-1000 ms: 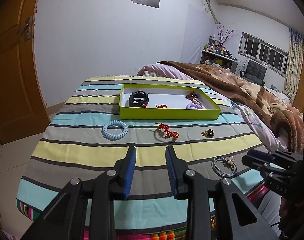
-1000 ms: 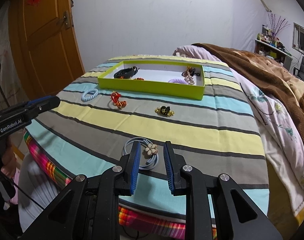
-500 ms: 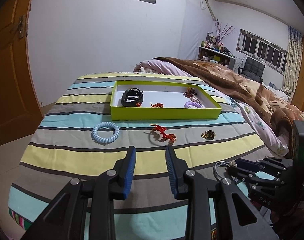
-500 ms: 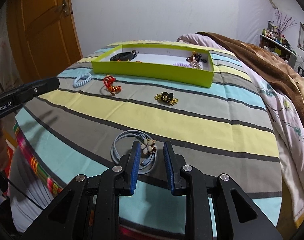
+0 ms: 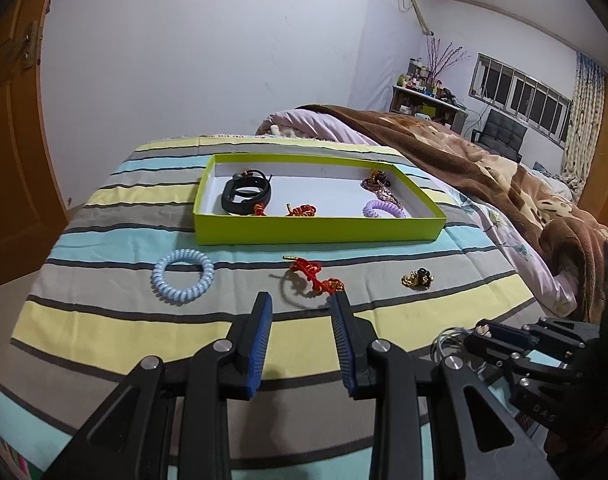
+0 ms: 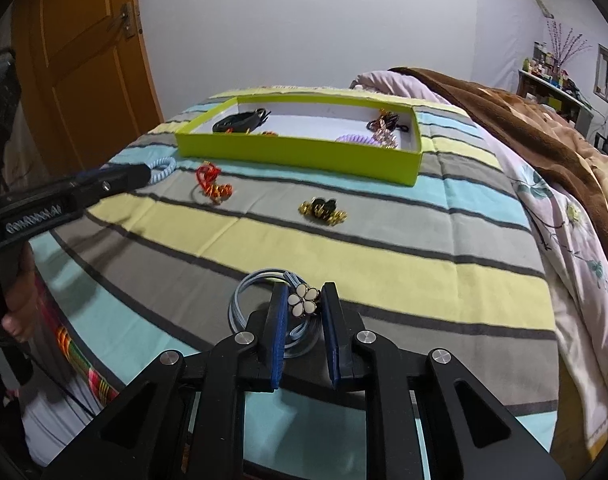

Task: Organize jewelry
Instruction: 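Grasp the red tassel cord with the left gripper while the right grasps the grey flower hair tie, then carry the red tassel and flower hair tie with both grippers into the box, then open both grippers to drop the items inside the box, then withdraw both grippers from the box toward the last jewelry, then grasp the light blue coil hair tie with the left gripper while the right grasps the black-gold flower clip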

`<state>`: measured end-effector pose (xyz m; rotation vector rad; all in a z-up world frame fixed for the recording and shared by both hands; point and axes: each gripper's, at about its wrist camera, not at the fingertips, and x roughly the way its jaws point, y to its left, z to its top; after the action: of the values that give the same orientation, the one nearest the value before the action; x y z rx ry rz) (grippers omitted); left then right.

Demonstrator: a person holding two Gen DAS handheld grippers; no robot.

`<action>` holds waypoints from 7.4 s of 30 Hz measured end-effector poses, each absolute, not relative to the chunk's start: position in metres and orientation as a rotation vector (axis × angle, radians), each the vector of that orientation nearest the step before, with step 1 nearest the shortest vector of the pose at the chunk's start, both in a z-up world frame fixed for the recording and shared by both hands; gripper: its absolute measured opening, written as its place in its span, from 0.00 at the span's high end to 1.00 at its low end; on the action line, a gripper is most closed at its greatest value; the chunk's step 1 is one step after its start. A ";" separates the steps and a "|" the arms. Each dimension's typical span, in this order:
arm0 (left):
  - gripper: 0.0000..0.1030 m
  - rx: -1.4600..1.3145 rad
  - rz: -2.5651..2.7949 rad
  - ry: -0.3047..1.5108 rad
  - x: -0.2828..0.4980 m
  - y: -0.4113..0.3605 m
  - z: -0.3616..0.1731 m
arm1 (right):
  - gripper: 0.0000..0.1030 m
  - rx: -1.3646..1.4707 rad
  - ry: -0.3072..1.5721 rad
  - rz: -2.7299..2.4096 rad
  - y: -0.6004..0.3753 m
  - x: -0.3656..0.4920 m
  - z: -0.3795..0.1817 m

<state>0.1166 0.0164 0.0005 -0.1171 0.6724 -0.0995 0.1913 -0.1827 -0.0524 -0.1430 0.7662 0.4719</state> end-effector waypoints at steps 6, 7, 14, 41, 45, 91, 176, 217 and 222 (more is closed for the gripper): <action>0.66 -0.129 -0.114 0.701 0.137 0.012 -0.007 | 0.83 -0.133 0.748 0.460 -0.186 0.200 -0.044; 0.65 -0.136 -0.117 0.707 0.141 0.012 -0.009 | 0.83 -0.132 0.746 0.457 -0.187 0.202 -0.043; 0.63 -0.171 -0.121 0.758 0.161 0.011 -0.020 | 0.83 -0.120 0.743 0.447 -0.192 0.215 -0.041; 0.93 -0.118 -0.158 0.741 0.153 0.000 -0.003 | 0.83 -0.088 0.706 0.430 -0.201 0.209 -0.025; 0.93 -0.113 -0.169 0.710 0.142 0.001 0.008 | 0.83 -0.089 0.690 0.431 -0.200 0.204 -0.018; 0.93 -0.066 -0.166 0.626 0.208 0.008 0.043 | 0.83 -0.137 0.609 0.409 -0.179 0.279 0.012; 0.78 -0.093 -0.083 0.576 0.093 0.038 0.044 | 0.77 -0.082 0.604 0.468 -0.189 0.181 0.019; 0.70 -0.137 0.012 0.636 0.095 0.074 0.008 | 0.76 -0.103 0.684 0.483 -0.181 0.199 -0.022; 0.70 -0.146 0.025 0.650 0.109 0.081 0.004 | 0.52 -0.109 0.707 0.488 -0.176 0.217 -0.030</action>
<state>0.1088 0.0815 0.0040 -0.1458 0.6503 0.0253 0.2170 -0.1760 -0.0304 -0.1091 0.7075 0.4883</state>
